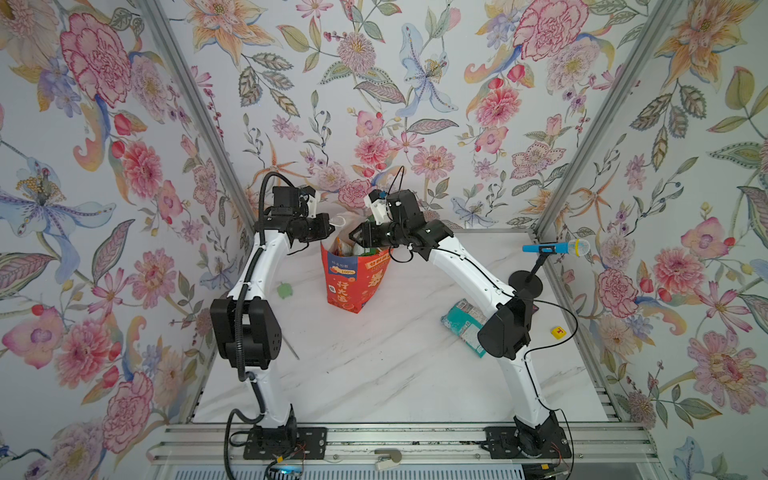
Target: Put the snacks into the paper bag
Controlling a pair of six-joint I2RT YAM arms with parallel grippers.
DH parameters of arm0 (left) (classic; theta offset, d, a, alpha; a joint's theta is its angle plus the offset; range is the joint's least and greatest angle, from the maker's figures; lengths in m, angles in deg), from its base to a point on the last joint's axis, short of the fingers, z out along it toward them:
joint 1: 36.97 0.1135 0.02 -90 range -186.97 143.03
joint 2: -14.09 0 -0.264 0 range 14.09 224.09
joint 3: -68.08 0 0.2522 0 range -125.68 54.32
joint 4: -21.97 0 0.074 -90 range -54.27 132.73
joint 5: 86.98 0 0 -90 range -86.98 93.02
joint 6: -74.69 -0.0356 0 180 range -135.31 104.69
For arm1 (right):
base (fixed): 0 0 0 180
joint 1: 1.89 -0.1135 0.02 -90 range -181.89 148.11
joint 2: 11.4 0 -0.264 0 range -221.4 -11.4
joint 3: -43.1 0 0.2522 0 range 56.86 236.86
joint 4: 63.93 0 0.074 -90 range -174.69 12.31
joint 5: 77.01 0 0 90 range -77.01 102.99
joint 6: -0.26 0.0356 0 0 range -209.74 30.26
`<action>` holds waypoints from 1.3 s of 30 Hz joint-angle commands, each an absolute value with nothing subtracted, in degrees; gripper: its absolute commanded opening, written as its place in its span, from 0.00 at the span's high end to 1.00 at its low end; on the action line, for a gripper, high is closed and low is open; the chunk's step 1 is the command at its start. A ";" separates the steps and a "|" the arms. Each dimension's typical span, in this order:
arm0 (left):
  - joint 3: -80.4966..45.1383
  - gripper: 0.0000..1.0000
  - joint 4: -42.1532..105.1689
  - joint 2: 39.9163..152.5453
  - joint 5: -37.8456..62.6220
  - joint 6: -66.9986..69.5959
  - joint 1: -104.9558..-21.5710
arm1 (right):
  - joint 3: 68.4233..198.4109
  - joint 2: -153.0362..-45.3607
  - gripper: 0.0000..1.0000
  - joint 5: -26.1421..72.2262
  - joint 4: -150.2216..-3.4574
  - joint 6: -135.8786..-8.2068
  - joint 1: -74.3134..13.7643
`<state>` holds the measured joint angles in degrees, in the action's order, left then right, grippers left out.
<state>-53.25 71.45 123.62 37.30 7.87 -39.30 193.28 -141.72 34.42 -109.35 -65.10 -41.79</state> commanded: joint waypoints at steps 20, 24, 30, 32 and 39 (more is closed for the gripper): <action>-56.33 1.00 69.76 124.49 38.35 6.74 -39.44 | 169.08 -114.88 0.45 21.56 -108.08 -69.19 -36.13; -55.98 1.00 69.14 124.56 38.58 6.93 -39.43 | 144.88 -100.64 0.45 23.76 -99.67 -61.86 -31.26; -56.33 1.00 68.84 124.88 38.88 6.99 -39.41 | 120.95 -84.98 0.43 22.89 -96.52 -57.40 -25.85; -56.68 1.00 69.02 125.09 38.88 6.94 -39.51 | 119.73 -83.88 0.43 22.07 -96.73 -58.26 -25.54; -56.43 1.00 69.30 124.83 38.62 7.01 -39.43 | 130.87 -93.12 0.44 23.25 -96.10 -61.38 -29.16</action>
<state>-54.32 71.63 124.50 37.34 7.65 -39.30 125.88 -90.12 22.64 -98.99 -59.77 -27.19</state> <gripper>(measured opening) 0.047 0.566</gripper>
